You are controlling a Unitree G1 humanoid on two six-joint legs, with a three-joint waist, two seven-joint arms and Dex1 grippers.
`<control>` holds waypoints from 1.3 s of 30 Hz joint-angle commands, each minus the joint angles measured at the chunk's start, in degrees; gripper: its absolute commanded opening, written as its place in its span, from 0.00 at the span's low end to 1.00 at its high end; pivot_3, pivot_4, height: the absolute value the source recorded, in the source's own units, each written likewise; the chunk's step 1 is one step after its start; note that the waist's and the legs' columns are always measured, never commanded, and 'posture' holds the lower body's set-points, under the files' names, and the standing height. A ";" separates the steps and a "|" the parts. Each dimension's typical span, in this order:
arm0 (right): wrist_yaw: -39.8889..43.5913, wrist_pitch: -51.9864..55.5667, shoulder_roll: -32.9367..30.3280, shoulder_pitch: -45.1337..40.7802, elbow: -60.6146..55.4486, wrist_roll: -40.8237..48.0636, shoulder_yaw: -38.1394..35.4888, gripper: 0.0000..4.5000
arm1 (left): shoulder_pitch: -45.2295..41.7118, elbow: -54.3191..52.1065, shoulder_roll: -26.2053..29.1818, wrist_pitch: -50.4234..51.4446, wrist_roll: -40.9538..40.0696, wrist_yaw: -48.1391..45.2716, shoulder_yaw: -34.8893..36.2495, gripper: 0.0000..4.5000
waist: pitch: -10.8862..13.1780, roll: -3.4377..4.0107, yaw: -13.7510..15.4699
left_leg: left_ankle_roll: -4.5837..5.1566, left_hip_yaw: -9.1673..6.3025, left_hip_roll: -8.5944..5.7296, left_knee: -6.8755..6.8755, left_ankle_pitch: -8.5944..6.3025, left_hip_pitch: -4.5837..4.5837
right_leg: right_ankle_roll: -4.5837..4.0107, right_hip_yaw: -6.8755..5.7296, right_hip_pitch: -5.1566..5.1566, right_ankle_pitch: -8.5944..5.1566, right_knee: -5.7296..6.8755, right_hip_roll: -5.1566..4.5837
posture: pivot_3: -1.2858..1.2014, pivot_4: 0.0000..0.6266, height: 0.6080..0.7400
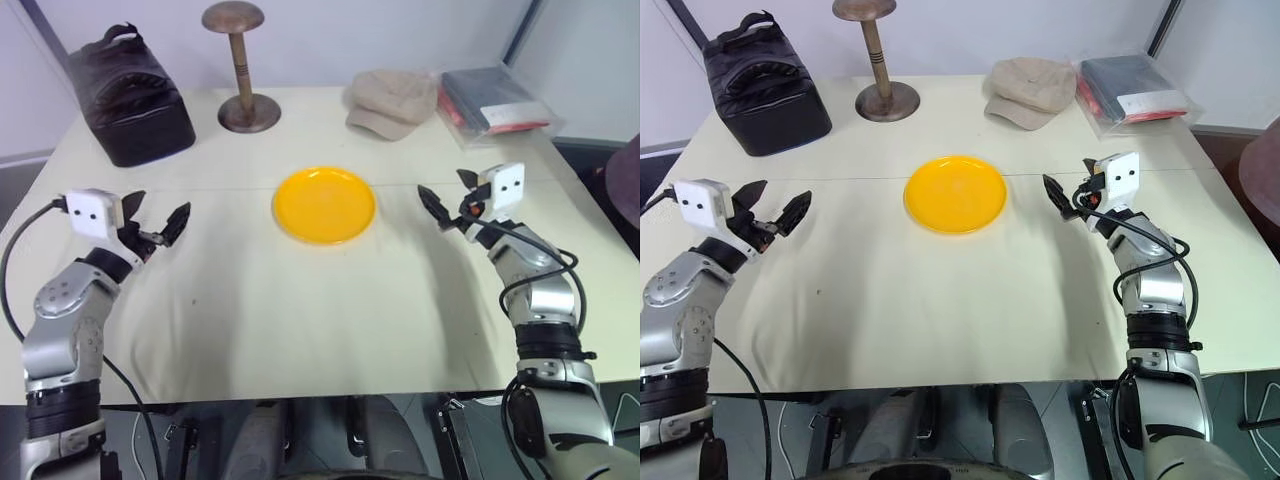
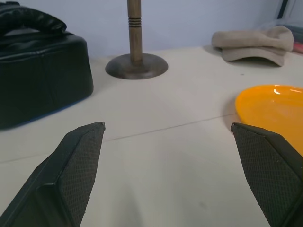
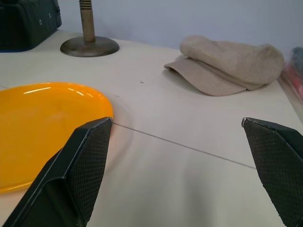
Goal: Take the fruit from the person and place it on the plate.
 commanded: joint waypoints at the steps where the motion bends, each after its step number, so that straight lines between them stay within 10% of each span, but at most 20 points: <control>1: -0.18 -0.22 -0.85 -0.41 -3.10 0.21 -0.84 0.99 | -0.05 -2.63 0.09 -0.04 -1.48 -0.59 0.89 1.00 | 0.00 0.00 0.00 | 0.00 0.00 0.00 0.00 0.00 0.00 | 0.00 0.00 0.00 0.00 0.00 0.00 | 0.52 0.24 1.00; 39: -0.44 -0.28 -0.61 -0.80 -2.57 -0.13 -0.60 0.99 | -0.51 -2.28 1.65 -0.61 -1.25 -0.53 1.81 1.00 | 0.00 0.00 -0.01 | 0.00 0.00 0.00 0.00 0.00 0.00 | 0.00 0.00 0.00 0.00 0.00 0.00 | 0.52 0.24 1.00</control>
